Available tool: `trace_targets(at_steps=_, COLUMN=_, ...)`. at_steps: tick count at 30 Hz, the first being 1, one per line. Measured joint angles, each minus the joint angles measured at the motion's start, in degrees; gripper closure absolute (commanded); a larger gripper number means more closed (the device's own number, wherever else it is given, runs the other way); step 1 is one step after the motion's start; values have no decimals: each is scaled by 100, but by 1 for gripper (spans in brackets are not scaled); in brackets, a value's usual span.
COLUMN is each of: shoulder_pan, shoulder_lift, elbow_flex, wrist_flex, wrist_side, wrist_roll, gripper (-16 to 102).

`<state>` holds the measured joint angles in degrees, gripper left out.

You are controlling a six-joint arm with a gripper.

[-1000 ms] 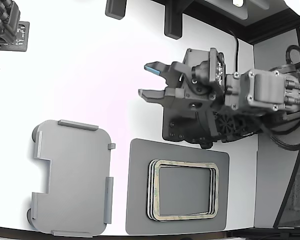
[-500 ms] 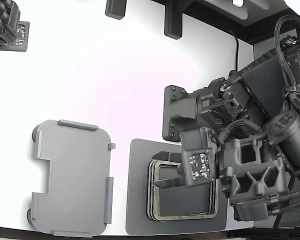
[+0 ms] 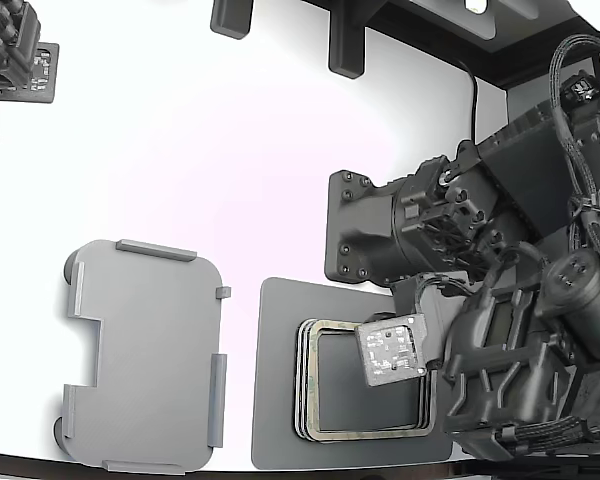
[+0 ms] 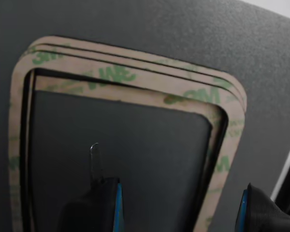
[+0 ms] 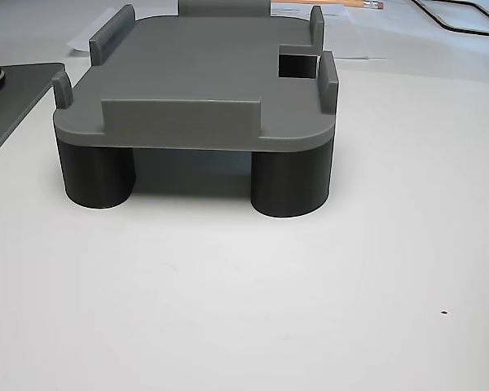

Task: Move top rectangular frame to the holder.

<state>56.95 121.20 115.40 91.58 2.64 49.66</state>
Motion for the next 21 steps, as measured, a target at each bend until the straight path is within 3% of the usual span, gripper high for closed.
trace_targets(at_steps=15, shoulder_pan=431, shoulder_lift=-255, elbow_flex=1143, wrist_flex=-1011, wrist_side=132, wrist_roll=1415, gripper=-8)
trace_targets(at_steps=21, shoulder_pan=431, shoulder_lift=-246, elbow_flex=1292, wrist_flex=-967, wrist_side=185, wrist_roll=1468, gripper=5)
